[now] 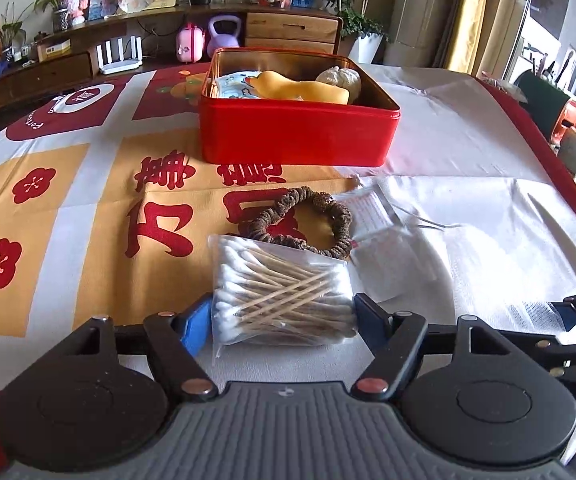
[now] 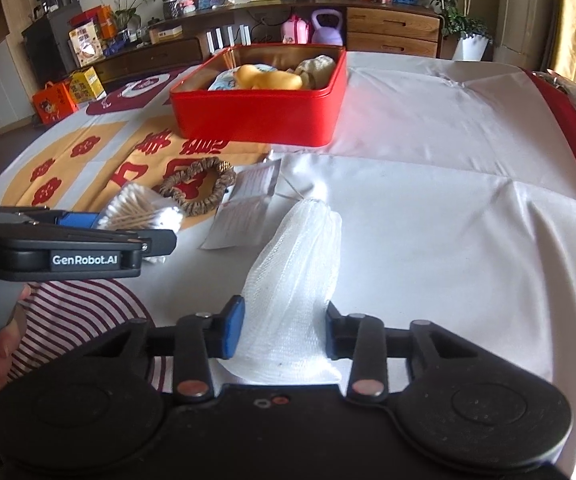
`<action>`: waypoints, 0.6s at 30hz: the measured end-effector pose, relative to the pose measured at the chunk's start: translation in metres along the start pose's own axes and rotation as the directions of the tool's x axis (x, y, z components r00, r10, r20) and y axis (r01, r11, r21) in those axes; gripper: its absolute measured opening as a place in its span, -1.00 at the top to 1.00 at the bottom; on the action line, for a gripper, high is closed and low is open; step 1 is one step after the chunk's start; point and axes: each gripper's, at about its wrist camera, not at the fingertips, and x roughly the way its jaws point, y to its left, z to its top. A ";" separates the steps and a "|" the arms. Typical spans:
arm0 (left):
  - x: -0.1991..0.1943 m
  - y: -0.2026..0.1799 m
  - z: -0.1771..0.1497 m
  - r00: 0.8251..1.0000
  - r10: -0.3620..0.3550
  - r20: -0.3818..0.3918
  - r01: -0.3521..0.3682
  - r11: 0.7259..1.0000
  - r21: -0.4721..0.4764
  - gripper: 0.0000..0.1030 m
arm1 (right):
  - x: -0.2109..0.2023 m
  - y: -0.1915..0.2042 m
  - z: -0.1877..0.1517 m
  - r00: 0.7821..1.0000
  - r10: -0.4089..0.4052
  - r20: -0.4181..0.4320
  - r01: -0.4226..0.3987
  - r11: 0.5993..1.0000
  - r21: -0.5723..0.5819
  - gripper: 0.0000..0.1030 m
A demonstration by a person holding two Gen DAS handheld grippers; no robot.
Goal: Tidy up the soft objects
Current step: 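Grasp the cotton swab bag with the left gripper while the right gripper grasps the white mesh bag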
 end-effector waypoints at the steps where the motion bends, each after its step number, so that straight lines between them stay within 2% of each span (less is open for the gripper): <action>1: -0.001 0.000 0.000 1.000 -0.001 0.001 0.001 1.000 -0.001 -0.43 | -0.001 -0.001 0.000 1.000 0.001 0.002 -0.001 1.000 0.003 0.46; 8: -0.013 0.003 -0.001 1.000 -0.020 0.008 0.020 0.999 -0.035 -0.43 | -0.017 -0.004 0.001 0.999 -0.004 0.042 0.003 1.000 0.025 0.52; 18: -0.035 0.002 0.003 0.999 -0.017 0.032 0.018 0.999 -0.032 -0.43 | -0.038 -0.006 0.008 0.995 -0.002 0.104 -0.001 1.000 0.024 0.54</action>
